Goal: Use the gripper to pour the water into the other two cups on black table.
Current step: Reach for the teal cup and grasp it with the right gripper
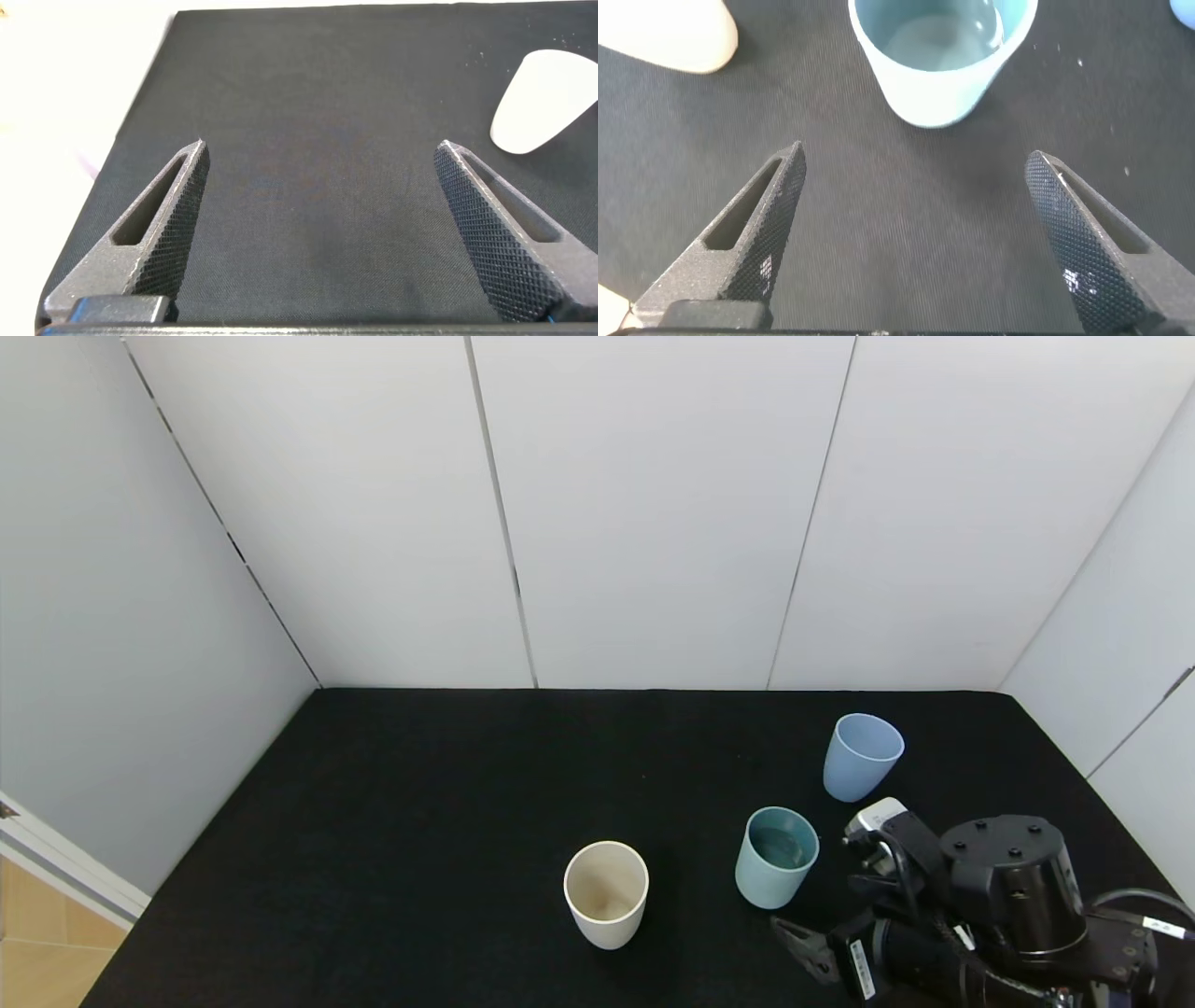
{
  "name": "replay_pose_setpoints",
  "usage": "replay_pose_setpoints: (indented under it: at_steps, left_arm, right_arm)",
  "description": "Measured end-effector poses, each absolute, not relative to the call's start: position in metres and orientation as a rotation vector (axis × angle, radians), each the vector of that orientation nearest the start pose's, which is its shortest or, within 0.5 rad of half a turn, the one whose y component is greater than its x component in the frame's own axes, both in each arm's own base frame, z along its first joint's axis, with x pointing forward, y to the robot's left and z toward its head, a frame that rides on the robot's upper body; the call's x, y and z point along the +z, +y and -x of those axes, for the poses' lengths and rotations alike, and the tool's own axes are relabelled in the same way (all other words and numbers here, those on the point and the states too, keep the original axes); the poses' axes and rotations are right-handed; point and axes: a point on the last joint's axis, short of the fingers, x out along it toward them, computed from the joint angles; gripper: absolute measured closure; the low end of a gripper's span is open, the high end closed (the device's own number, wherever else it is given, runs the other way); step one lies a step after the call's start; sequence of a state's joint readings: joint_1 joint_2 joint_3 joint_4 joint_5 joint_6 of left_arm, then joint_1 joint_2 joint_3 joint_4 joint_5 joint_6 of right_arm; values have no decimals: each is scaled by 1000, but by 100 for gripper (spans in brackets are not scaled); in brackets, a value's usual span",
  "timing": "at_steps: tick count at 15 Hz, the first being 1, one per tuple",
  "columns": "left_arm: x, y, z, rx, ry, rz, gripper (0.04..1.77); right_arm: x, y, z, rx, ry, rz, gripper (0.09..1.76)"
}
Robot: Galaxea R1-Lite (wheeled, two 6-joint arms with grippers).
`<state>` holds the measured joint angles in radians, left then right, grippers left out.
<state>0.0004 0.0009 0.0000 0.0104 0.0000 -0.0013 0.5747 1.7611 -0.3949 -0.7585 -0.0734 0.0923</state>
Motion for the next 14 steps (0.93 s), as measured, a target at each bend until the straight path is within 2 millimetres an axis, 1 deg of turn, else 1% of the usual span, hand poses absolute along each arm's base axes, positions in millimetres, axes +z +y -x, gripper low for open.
replay_pose_setpoints:
  at_steps: [9,14]
  left_arm:
    - [74,0,23,0,12,1,9]
    - [74,0,23,1,11,1,9]
  right_arm:
    - [70,147,-237,444,613,111,14]
    - [66,153,-247,447,562,93,14]
